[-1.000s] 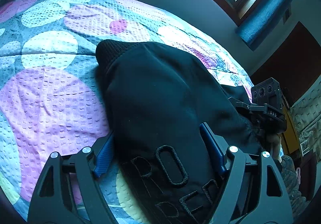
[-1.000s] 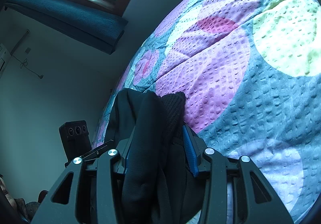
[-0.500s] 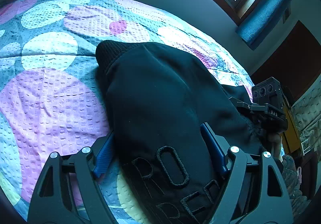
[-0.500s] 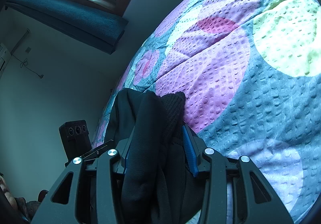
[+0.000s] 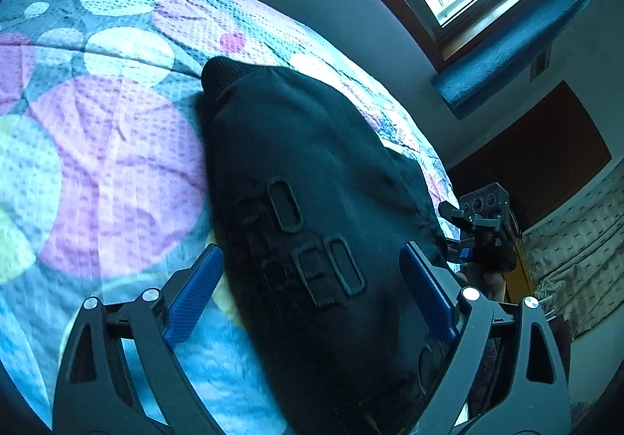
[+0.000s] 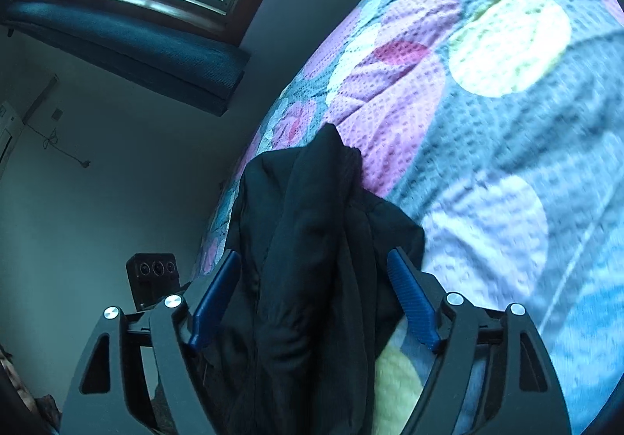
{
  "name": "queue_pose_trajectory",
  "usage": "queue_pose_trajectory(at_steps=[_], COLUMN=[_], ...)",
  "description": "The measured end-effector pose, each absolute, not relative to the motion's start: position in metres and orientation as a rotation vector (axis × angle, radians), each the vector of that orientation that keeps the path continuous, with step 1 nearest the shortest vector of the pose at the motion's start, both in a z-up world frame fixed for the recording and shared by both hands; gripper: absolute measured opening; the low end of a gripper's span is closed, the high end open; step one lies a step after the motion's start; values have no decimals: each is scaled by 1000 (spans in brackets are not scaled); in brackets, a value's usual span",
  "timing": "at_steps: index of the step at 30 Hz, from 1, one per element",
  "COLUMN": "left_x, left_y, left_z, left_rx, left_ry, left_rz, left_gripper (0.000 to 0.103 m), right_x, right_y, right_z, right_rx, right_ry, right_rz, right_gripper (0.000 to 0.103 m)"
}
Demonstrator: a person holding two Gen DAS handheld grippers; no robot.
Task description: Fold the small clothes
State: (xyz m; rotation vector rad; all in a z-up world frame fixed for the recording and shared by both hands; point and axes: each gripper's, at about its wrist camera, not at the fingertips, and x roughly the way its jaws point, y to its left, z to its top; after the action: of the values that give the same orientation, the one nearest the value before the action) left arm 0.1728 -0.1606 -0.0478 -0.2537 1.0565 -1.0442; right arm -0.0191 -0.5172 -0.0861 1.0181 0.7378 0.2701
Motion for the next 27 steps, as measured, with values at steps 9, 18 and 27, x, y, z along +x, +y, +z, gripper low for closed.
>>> queue_pose_trajectory(at_steps=[9, 18, 27], left_x=[110, 93, 68], left_y=[-144, -139, -157], left_z=[-54, -66, -56], left_rx=[-197, -207, -28], left_ry=[1091, 1143, 993], left_rz=[-1043, -1013, -959], left_gripper=[91, 91, 74], right_x=[-65, -86, -91], right_y=[-465, -458, -469], right_z=[-78, -80, -98], right_rx=[906, 952, 957], right_ry=[859, 823, 824], right_rz=[290, 280, 216], right_gripper=[78, 77, 38])
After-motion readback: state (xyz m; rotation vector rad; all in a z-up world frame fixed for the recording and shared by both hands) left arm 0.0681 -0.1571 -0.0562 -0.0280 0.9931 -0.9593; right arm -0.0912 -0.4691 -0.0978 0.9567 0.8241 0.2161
